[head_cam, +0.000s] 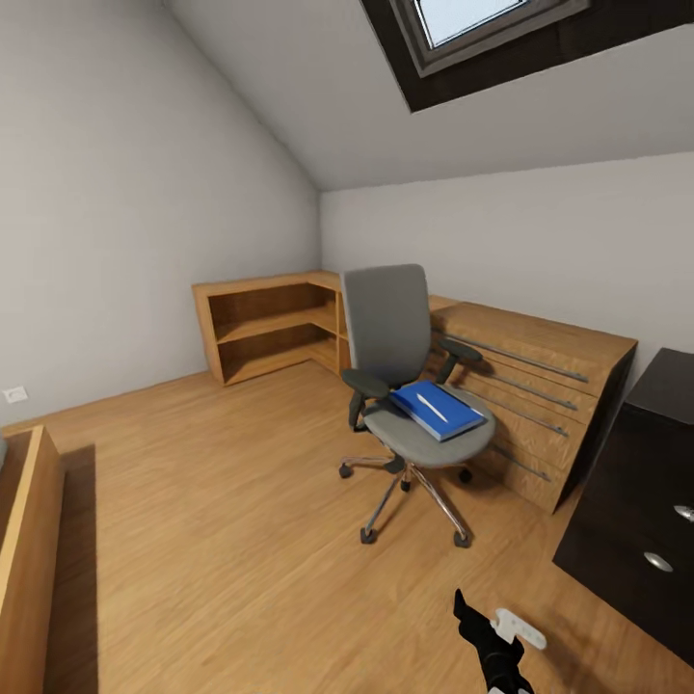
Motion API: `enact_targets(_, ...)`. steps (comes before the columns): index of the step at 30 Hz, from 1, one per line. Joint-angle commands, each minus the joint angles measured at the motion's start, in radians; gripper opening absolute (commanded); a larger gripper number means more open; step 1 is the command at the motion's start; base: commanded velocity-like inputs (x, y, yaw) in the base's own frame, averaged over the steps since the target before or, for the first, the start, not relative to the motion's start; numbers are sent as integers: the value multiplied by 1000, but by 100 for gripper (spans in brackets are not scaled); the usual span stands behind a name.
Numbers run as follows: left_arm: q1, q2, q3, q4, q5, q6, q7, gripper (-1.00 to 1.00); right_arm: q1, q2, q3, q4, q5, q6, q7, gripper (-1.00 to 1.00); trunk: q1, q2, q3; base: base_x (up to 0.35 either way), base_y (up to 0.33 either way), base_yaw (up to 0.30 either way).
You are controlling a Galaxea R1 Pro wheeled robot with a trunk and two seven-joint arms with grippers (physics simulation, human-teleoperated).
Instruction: In the bedroom, organize the workspace by keeping the computer under the desk, ensuring the monitor is on the desk, placing the keyboard on the desk next to the monitor, placing the mouse on the desk next to the keyboard, moving the folder from the swivel chair onto the desk next to the mouse, stacking the notebook on top of the folder with the pen on top of the notebook, and positioning the swivel chair next to the desk.
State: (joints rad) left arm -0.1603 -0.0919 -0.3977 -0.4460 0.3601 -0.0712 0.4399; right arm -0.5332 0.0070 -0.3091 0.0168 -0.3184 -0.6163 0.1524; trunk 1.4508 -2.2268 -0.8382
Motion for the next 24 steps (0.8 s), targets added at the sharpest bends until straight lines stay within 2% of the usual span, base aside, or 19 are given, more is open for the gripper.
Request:
enact_targets(1,-1,1,-9,3,11,-10,7,100,-1,-1,-4,1,-10,-3,10,100,-4,7,2,0,0,-222)
enact_targets(13,-1,7,-7,16,18,-25,8,100,4,-22,-3,0,-9,-9,10,100,-50,91,38,0,0,-258)
enact_targets(18,-1,10,8,17,48,-24,6,100,5,-21,-3,1,-7,-19,11,100,-69,126,52,0,0,-191)
enact_targets(24,-1,10,13,18,93,-24,4,100,14,-25,-3,1,-7,-22,11,100,-92,168,70,0,0,-45)
